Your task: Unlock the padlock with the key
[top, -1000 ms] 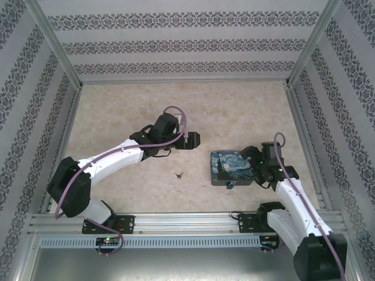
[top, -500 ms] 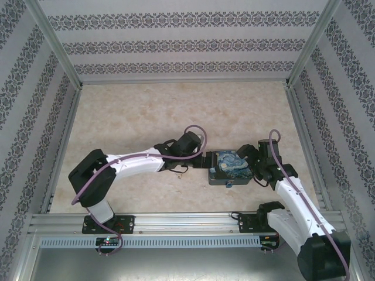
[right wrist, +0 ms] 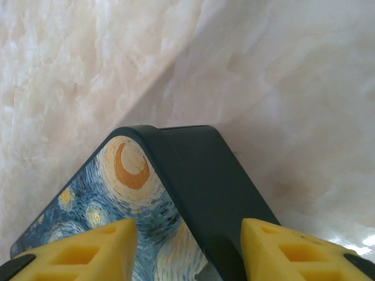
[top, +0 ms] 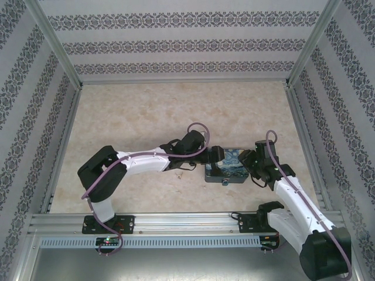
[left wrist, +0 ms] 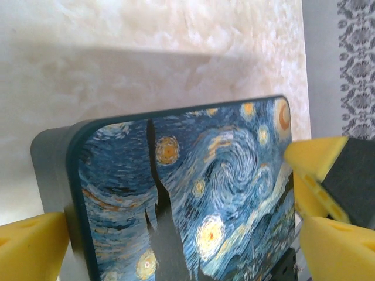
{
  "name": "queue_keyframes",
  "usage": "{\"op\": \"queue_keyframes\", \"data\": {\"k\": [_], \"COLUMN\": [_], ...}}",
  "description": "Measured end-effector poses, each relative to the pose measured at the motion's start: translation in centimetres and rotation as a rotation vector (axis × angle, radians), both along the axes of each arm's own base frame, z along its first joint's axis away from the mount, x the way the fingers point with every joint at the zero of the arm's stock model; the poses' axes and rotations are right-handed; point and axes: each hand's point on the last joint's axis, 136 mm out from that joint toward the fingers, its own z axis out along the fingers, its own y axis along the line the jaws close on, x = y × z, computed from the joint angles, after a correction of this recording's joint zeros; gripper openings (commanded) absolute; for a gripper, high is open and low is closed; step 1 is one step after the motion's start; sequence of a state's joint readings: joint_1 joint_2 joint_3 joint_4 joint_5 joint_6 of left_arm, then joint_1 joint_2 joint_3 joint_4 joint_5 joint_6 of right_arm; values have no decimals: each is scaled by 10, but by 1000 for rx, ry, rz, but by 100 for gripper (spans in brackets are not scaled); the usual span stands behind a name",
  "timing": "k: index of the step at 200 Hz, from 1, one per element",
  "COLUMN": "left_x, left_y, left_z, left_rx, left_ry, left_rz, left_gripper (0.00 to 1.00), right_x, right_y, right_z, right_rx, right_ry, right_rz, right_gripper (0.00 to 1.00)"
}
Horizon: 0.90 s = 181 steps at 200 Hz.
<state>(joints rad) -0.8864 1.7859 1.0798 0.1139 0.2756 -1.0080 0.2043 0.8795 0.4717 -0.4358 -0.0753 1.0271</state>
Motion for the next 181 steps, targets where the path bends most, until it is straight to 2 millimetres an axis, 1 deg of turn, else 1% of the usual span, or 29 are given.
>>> {"op": "queue_keyframes", "data": {"k": [12, 39, 66, 82, 105, 126, 157, 165, 181], "left_x": [10, 37, 68, 82, 88, 87, 86, 87, 88], "left_y": [6, 27, 57, 80, 112, 133, 148, 149, 151], "left_z": [0, 0, 0, 0, 1, 4, 4, 3, 3], "left_rx": [-5, -1, 4, 7, 18, 34, 41, 42, 45], "left_ry": [-2, -8, -16, -19, -27, -46, -51, -50, -55], "left_rz": [27, 95, 172, 221, 276, 309, 325, 325, 321], "left_gripper": [100, 100, 99, 100, 99, 99, 99, 99, 100], "right_x": [3, 23, 48, 68, 94, 108, 112, 112, 113], "right_y": [7, 31, 60, 81, 110, 128, 142, 144, 146], "right_z": [-3, -1, 0, 2, 7, 7, 1, 2, 4], "right_rx": [-2, -3, 1, 7, 16, 28, 46, 50, 60], "right_ry": [10, 13, 20, 20, 4, -4, -5, -8, -16], "right_rz": [9, 42, 80, 106, 144, 159, 164, 166, 163], "right_gripper": [50, 52, 54, 55, 56, 57, 59, 61, 69]}}
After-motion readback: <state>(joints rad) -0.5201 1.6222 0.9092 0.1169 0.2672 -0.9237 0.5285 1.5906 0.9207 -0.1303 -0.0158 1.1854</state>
